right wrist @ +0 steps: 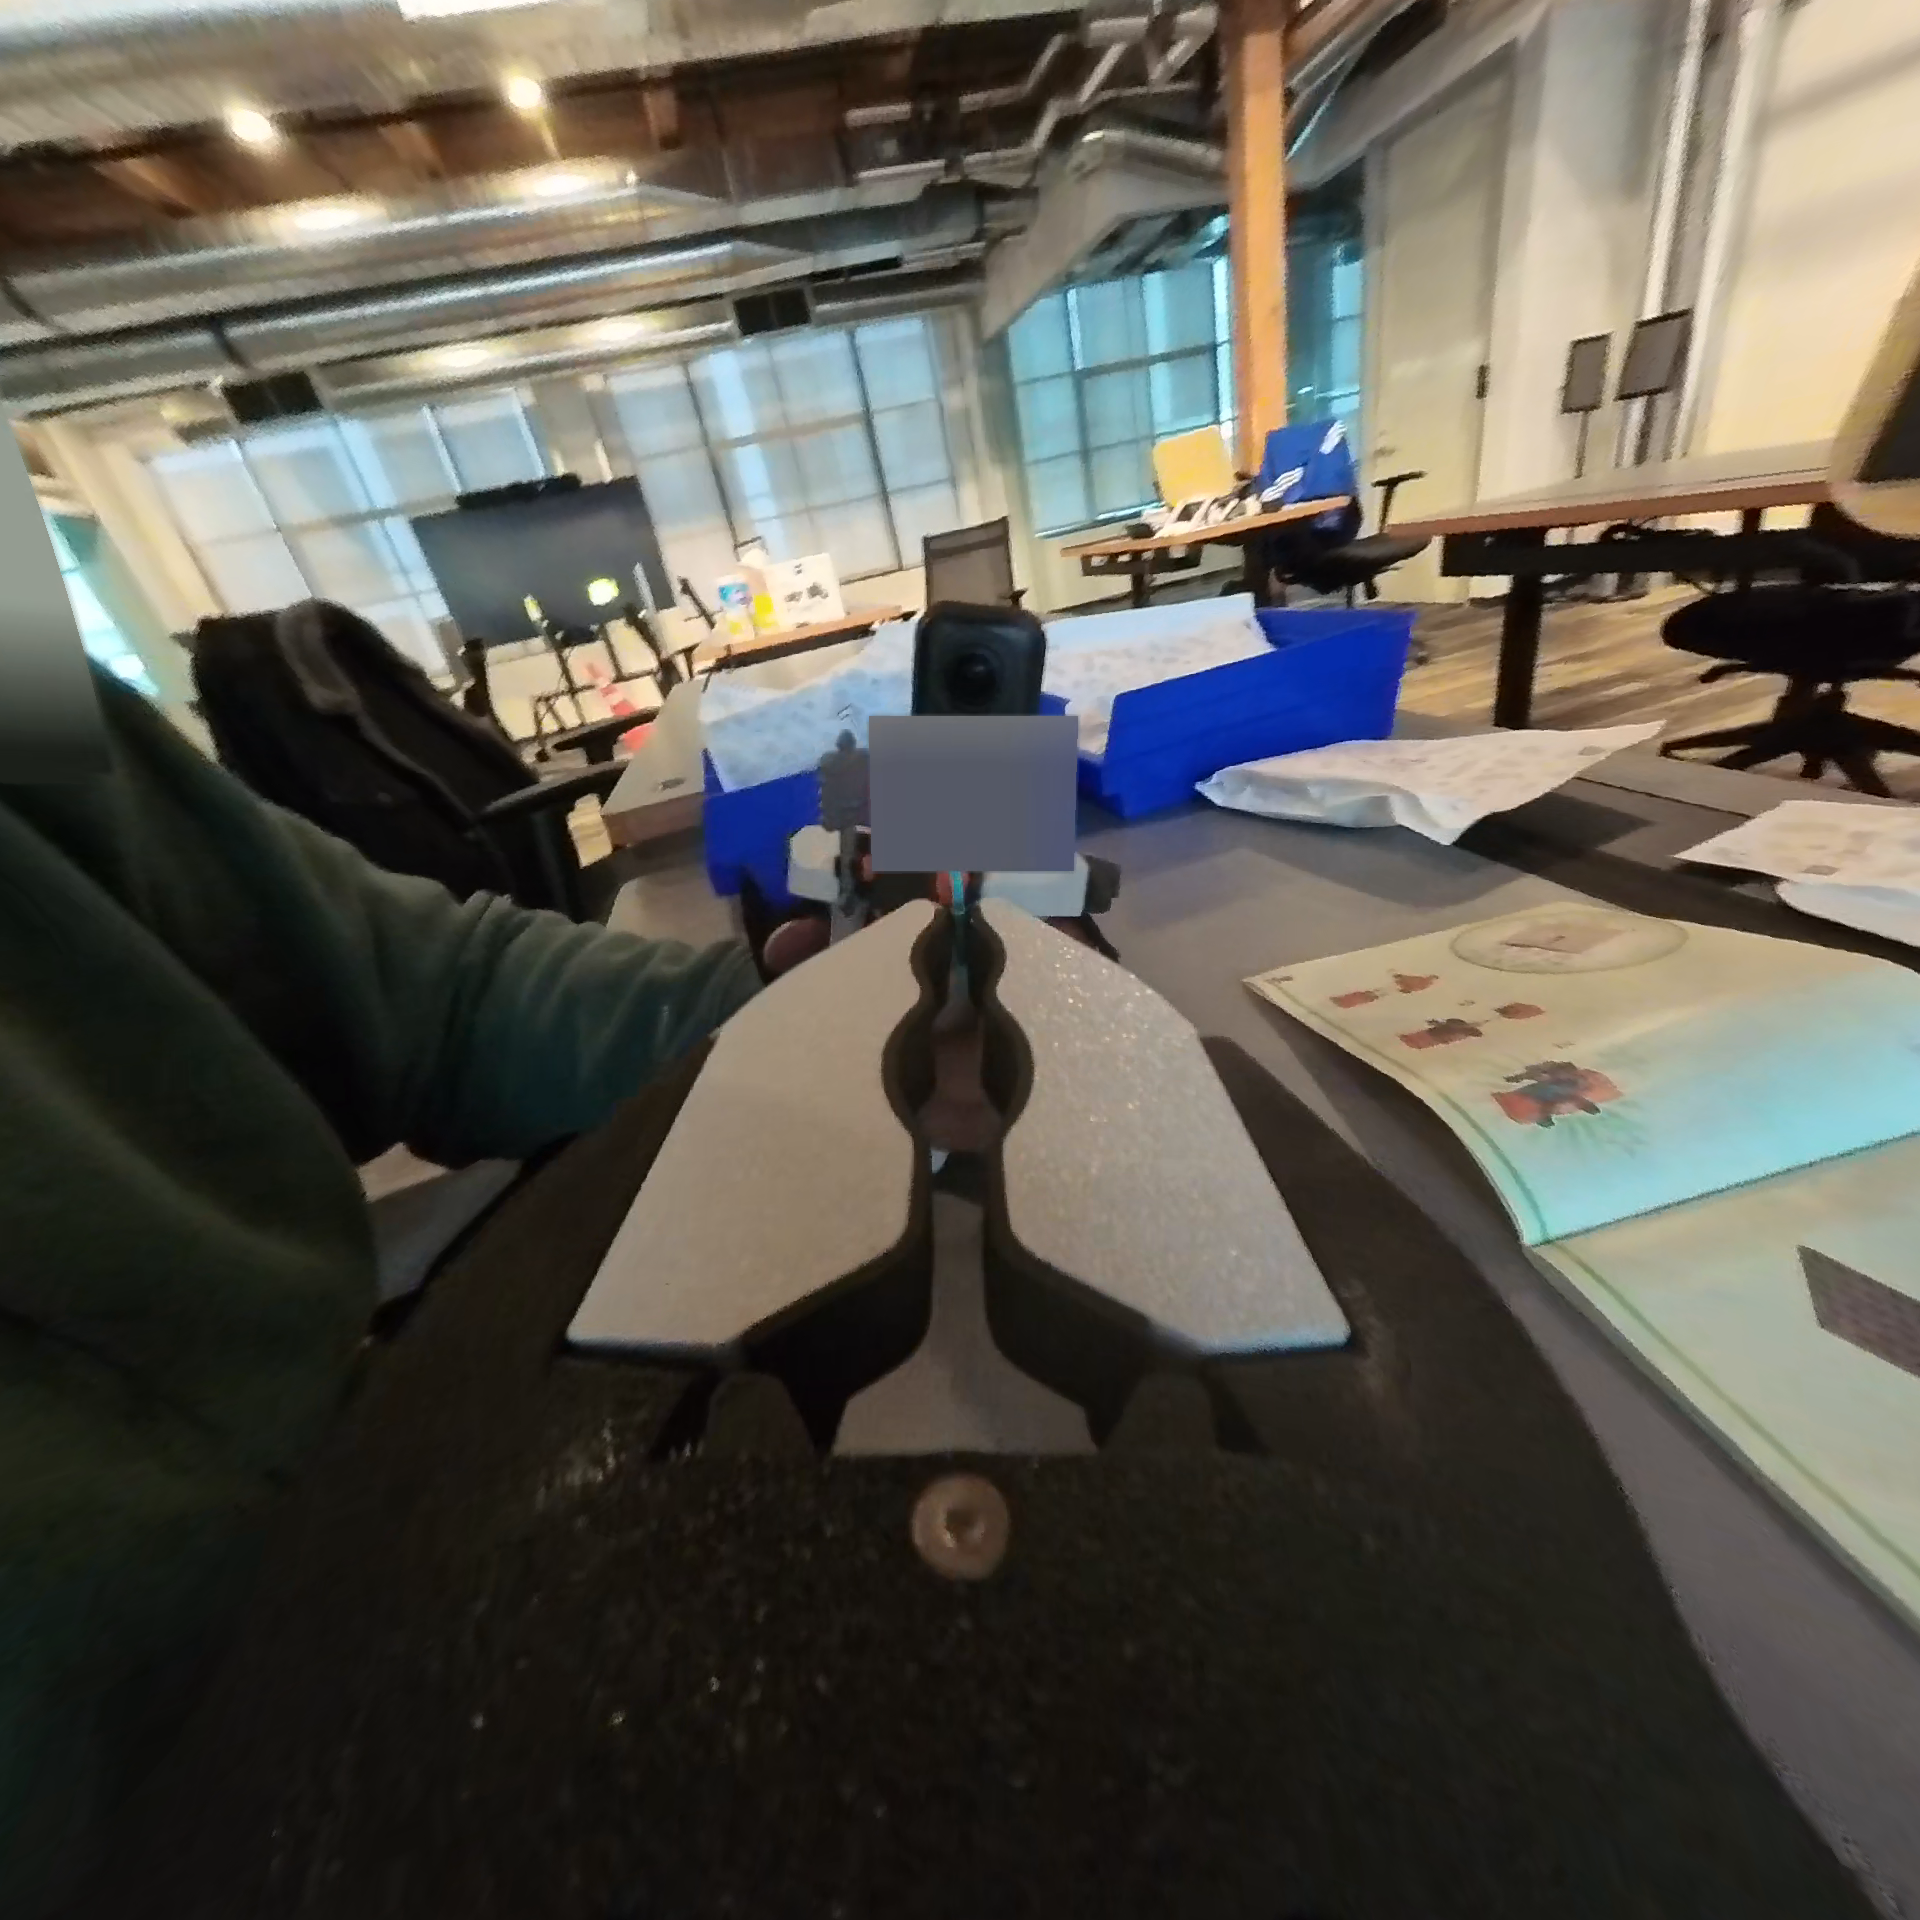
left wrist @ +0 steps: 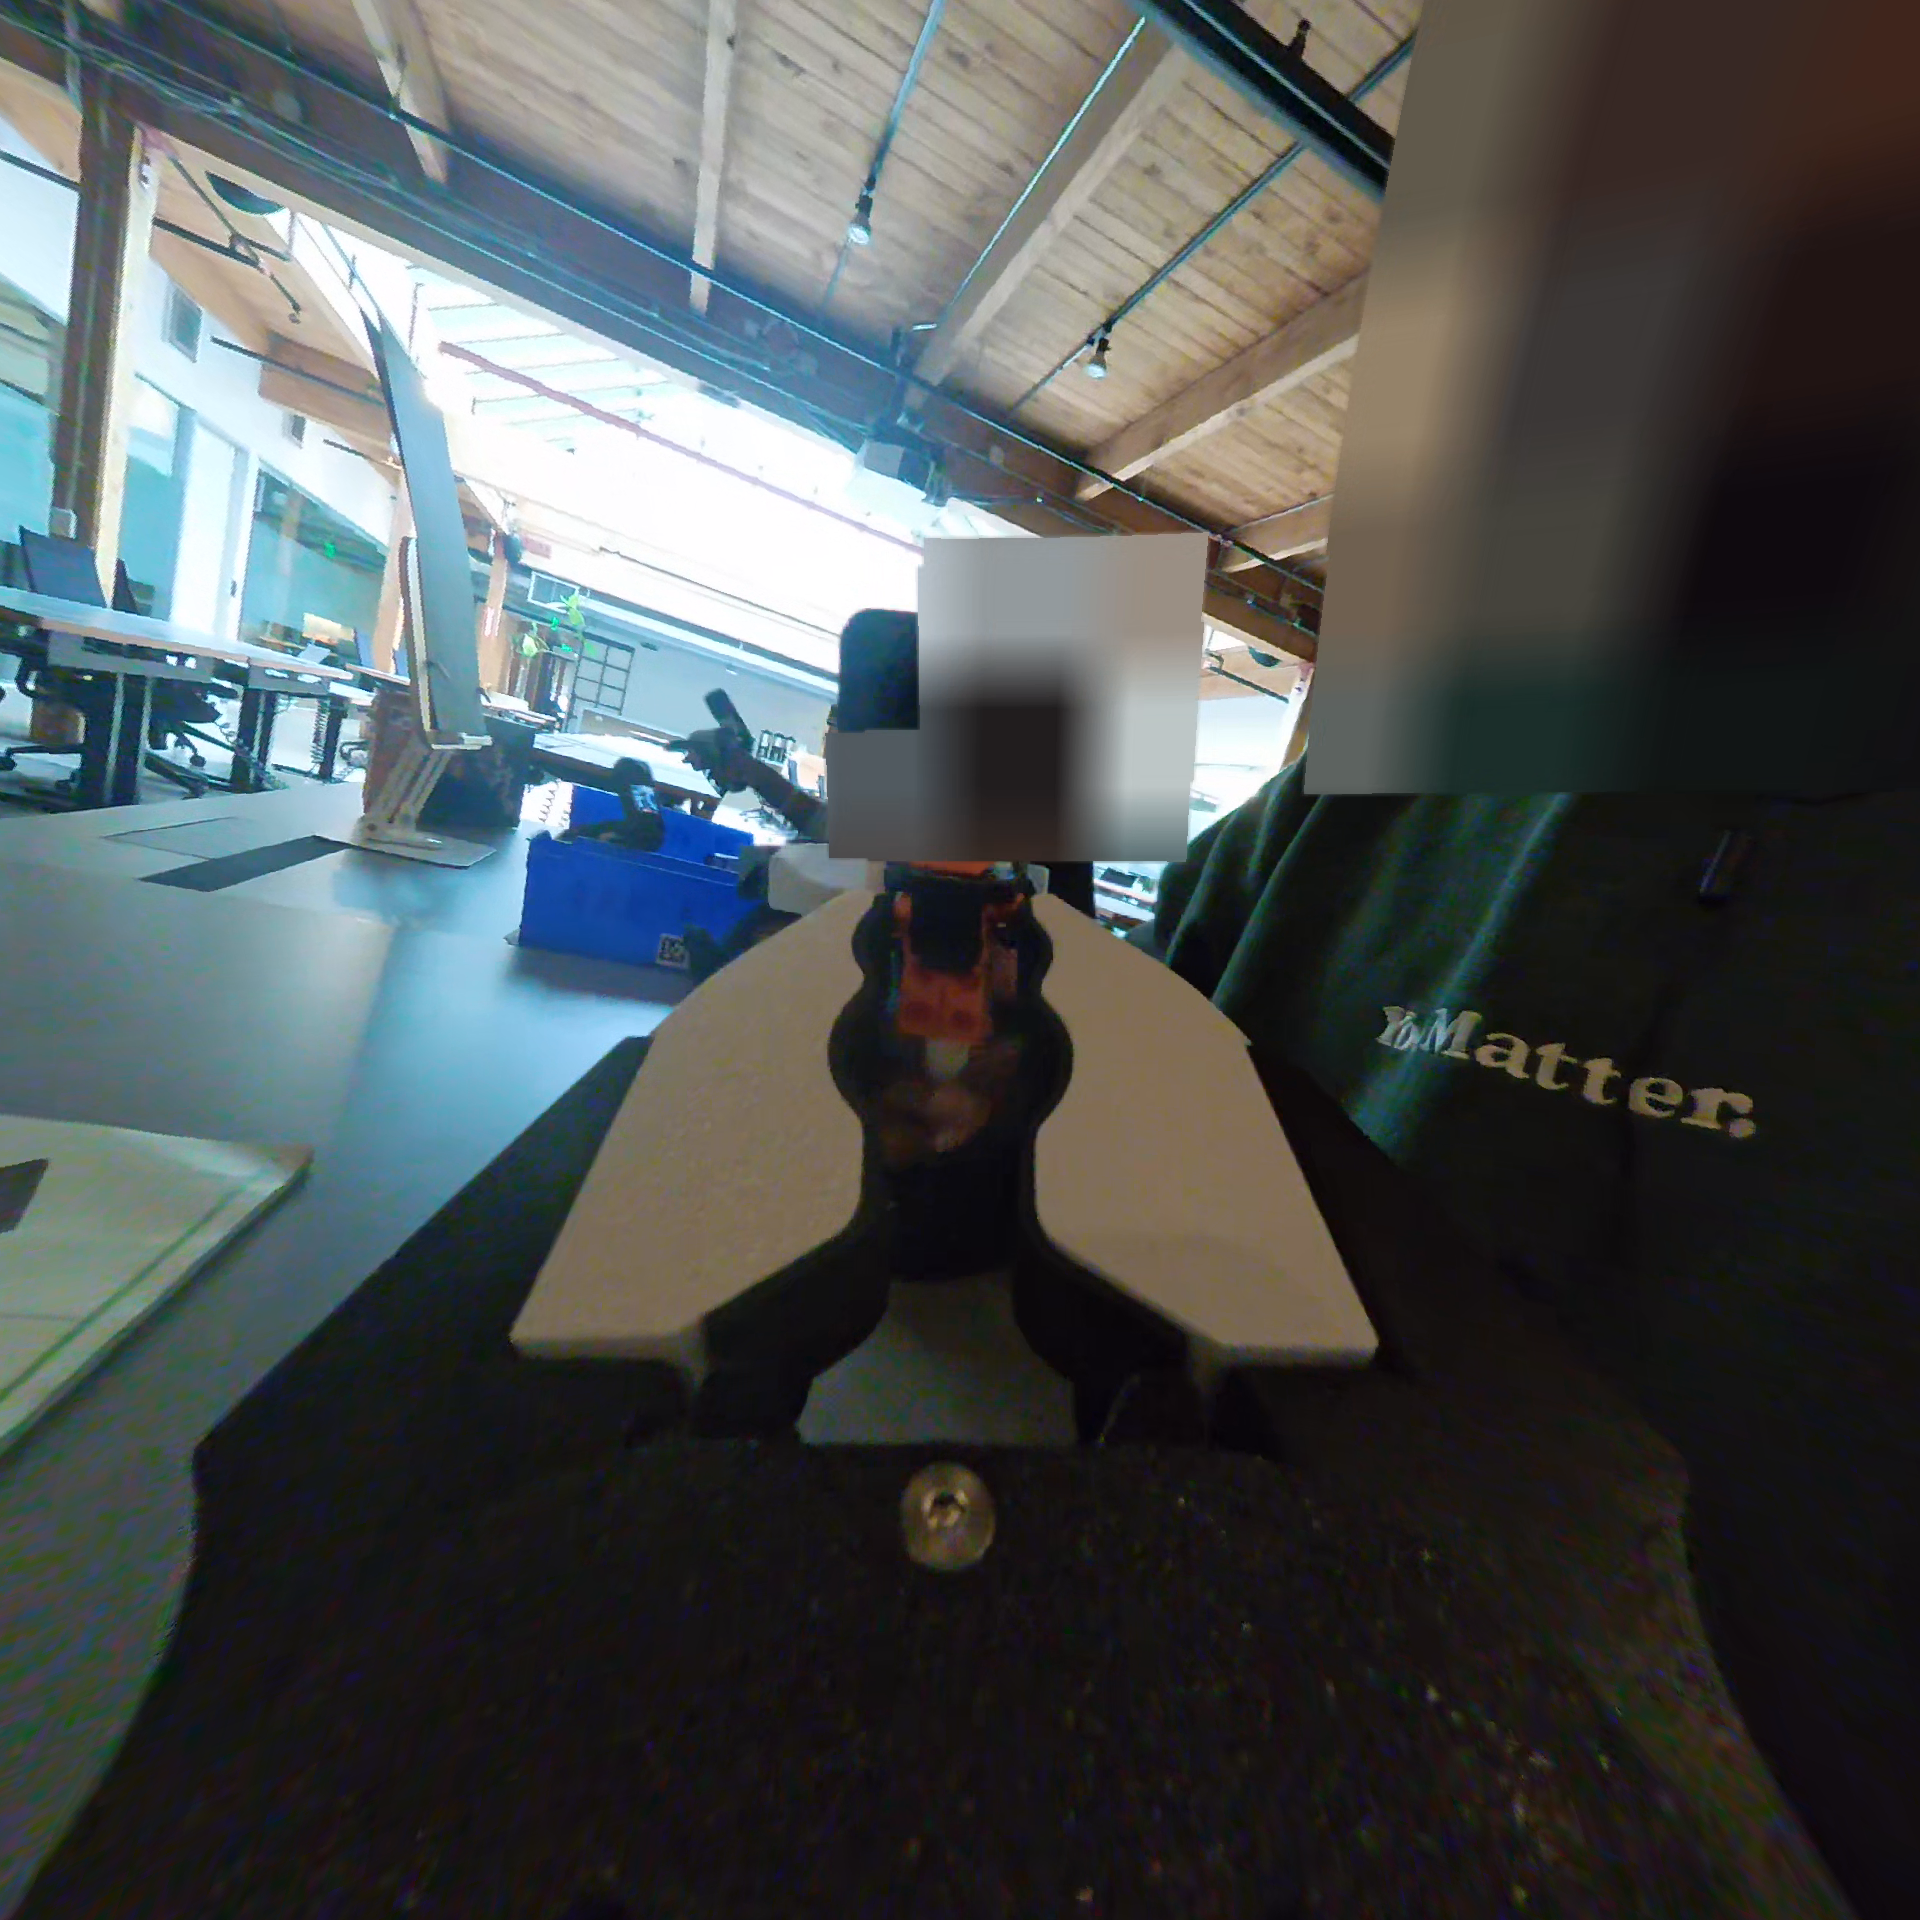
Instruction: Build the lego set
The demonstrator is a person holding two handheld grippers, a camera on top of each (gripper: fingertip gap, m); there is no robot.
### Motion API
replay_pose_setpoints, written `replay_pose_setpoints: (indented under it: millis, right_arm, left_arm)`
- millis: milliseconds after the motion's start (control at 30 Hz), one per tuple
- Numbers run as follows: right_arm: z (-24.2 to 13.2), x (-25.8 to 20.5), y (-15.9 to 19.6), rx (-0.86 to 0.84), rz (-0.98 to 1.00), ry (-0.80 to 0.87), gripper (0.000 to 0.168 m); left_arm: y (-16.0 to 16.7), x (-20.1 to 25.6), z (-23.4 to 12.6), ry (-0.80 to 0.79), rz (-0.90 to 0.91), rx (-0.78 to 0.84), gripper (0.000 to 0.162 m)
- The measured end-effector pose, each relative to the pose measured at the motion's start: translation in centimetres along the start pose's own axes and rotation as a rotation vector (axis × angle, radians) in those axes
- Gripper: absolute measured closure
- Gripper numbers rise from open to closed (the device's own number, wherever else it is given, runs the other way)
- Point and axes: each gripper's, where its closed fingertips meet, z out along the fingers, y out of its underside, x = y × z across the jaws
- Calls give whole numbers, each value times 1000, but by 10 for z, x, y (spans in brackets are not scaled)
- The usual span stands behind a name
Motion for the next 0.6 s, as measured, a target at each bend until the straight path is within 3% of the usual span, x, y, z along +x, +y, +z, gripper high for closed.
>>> replay_pose_setpoints:
  millis: [600]
  right_arm:
    - [7,-3,-15,174,9,119,167]
  left_arm:
    - [-11,1,1,-14,-1,82,139]
